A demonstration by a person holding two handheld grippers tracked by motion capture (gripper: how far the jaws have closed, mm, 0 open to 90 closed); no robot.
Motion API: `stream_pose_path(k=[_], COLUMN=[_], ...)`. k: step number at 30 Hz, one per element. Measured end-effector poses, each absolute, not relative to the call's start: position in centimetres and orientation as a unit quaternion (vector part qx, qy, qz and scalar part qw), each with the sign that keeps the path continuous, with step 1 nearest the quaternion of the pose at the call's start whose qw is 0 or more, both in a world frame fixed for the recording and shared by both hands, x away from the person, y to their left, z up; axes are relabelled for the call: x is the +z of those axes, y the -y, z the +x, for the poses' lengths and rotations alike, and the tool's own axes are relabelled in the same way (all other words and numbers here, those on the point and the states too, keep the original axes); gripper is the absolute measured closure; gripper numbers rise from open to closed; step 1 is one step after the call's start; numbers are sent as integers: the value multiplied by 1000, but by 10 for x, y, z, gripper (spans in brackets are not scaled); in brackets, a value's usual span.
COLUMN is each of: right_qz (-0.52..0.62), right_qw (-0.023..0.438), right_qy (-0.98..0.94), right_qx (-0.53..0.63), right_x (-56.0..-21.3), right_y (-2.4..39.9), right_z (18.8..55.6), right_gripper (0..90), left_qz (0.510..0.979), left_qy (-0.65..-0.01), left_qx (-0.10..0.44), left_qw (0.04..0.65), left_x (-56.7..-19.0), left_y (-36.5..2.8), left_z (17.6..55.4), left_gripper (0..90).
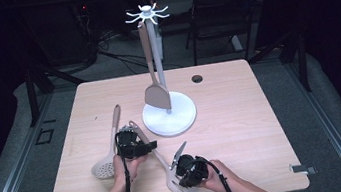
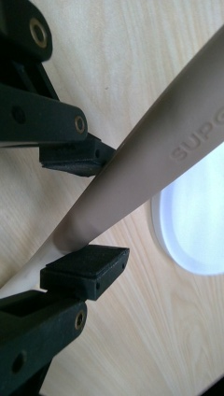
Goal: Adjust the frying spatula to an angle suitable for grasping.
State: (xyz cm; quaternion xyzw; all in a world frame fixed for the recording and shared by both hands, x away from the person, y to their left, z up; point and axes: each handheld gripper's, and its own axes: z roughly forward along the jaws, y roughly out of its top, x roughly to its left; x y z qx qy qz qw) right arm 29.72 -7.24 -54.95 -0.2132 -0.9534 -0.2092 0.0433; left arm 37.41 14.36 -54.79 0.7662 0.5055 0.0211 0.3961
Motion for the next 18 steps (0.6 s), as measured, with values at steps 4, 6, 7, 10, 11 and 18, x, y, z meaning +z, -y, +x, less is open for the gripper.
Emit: stream_pose_path(k=[4, 6, 7, 10, 11, 18], right_qz=[-212, -209, -211, -219, -218, -223], right_qw=[45, 43, 45, 64, 72, 40], right_qy=[953, 955, 954, 950, 950, 943], right_qx=[-210, -205, -209, -212, -210, -245], right_x=[-548, -546, -546, -545, -544, -532], right_y=[73, 73, 74, 75, 76, 78], right_z=[297, 298, 298, 300, 301, 302], right_gripper=[900, 900, 900, 813, 797, 699], left_qz=[759, 757, 759, 759, 759, 755], left_qy=[-498, -493, -489, -480, -478, -463], left_qx=[16, 16, 19, 27, 29, 42], left_qw=[419, 429, 431, 438, 440, 463], left_x=[-543, -540, -538, -532, -531, -520], left_y=[-146, -146, -146, -143, -143, -139], left_z=[371, 369, 368, 365, 364, 355], left_gripper=[567, 580, 586, 594, 598, 628])
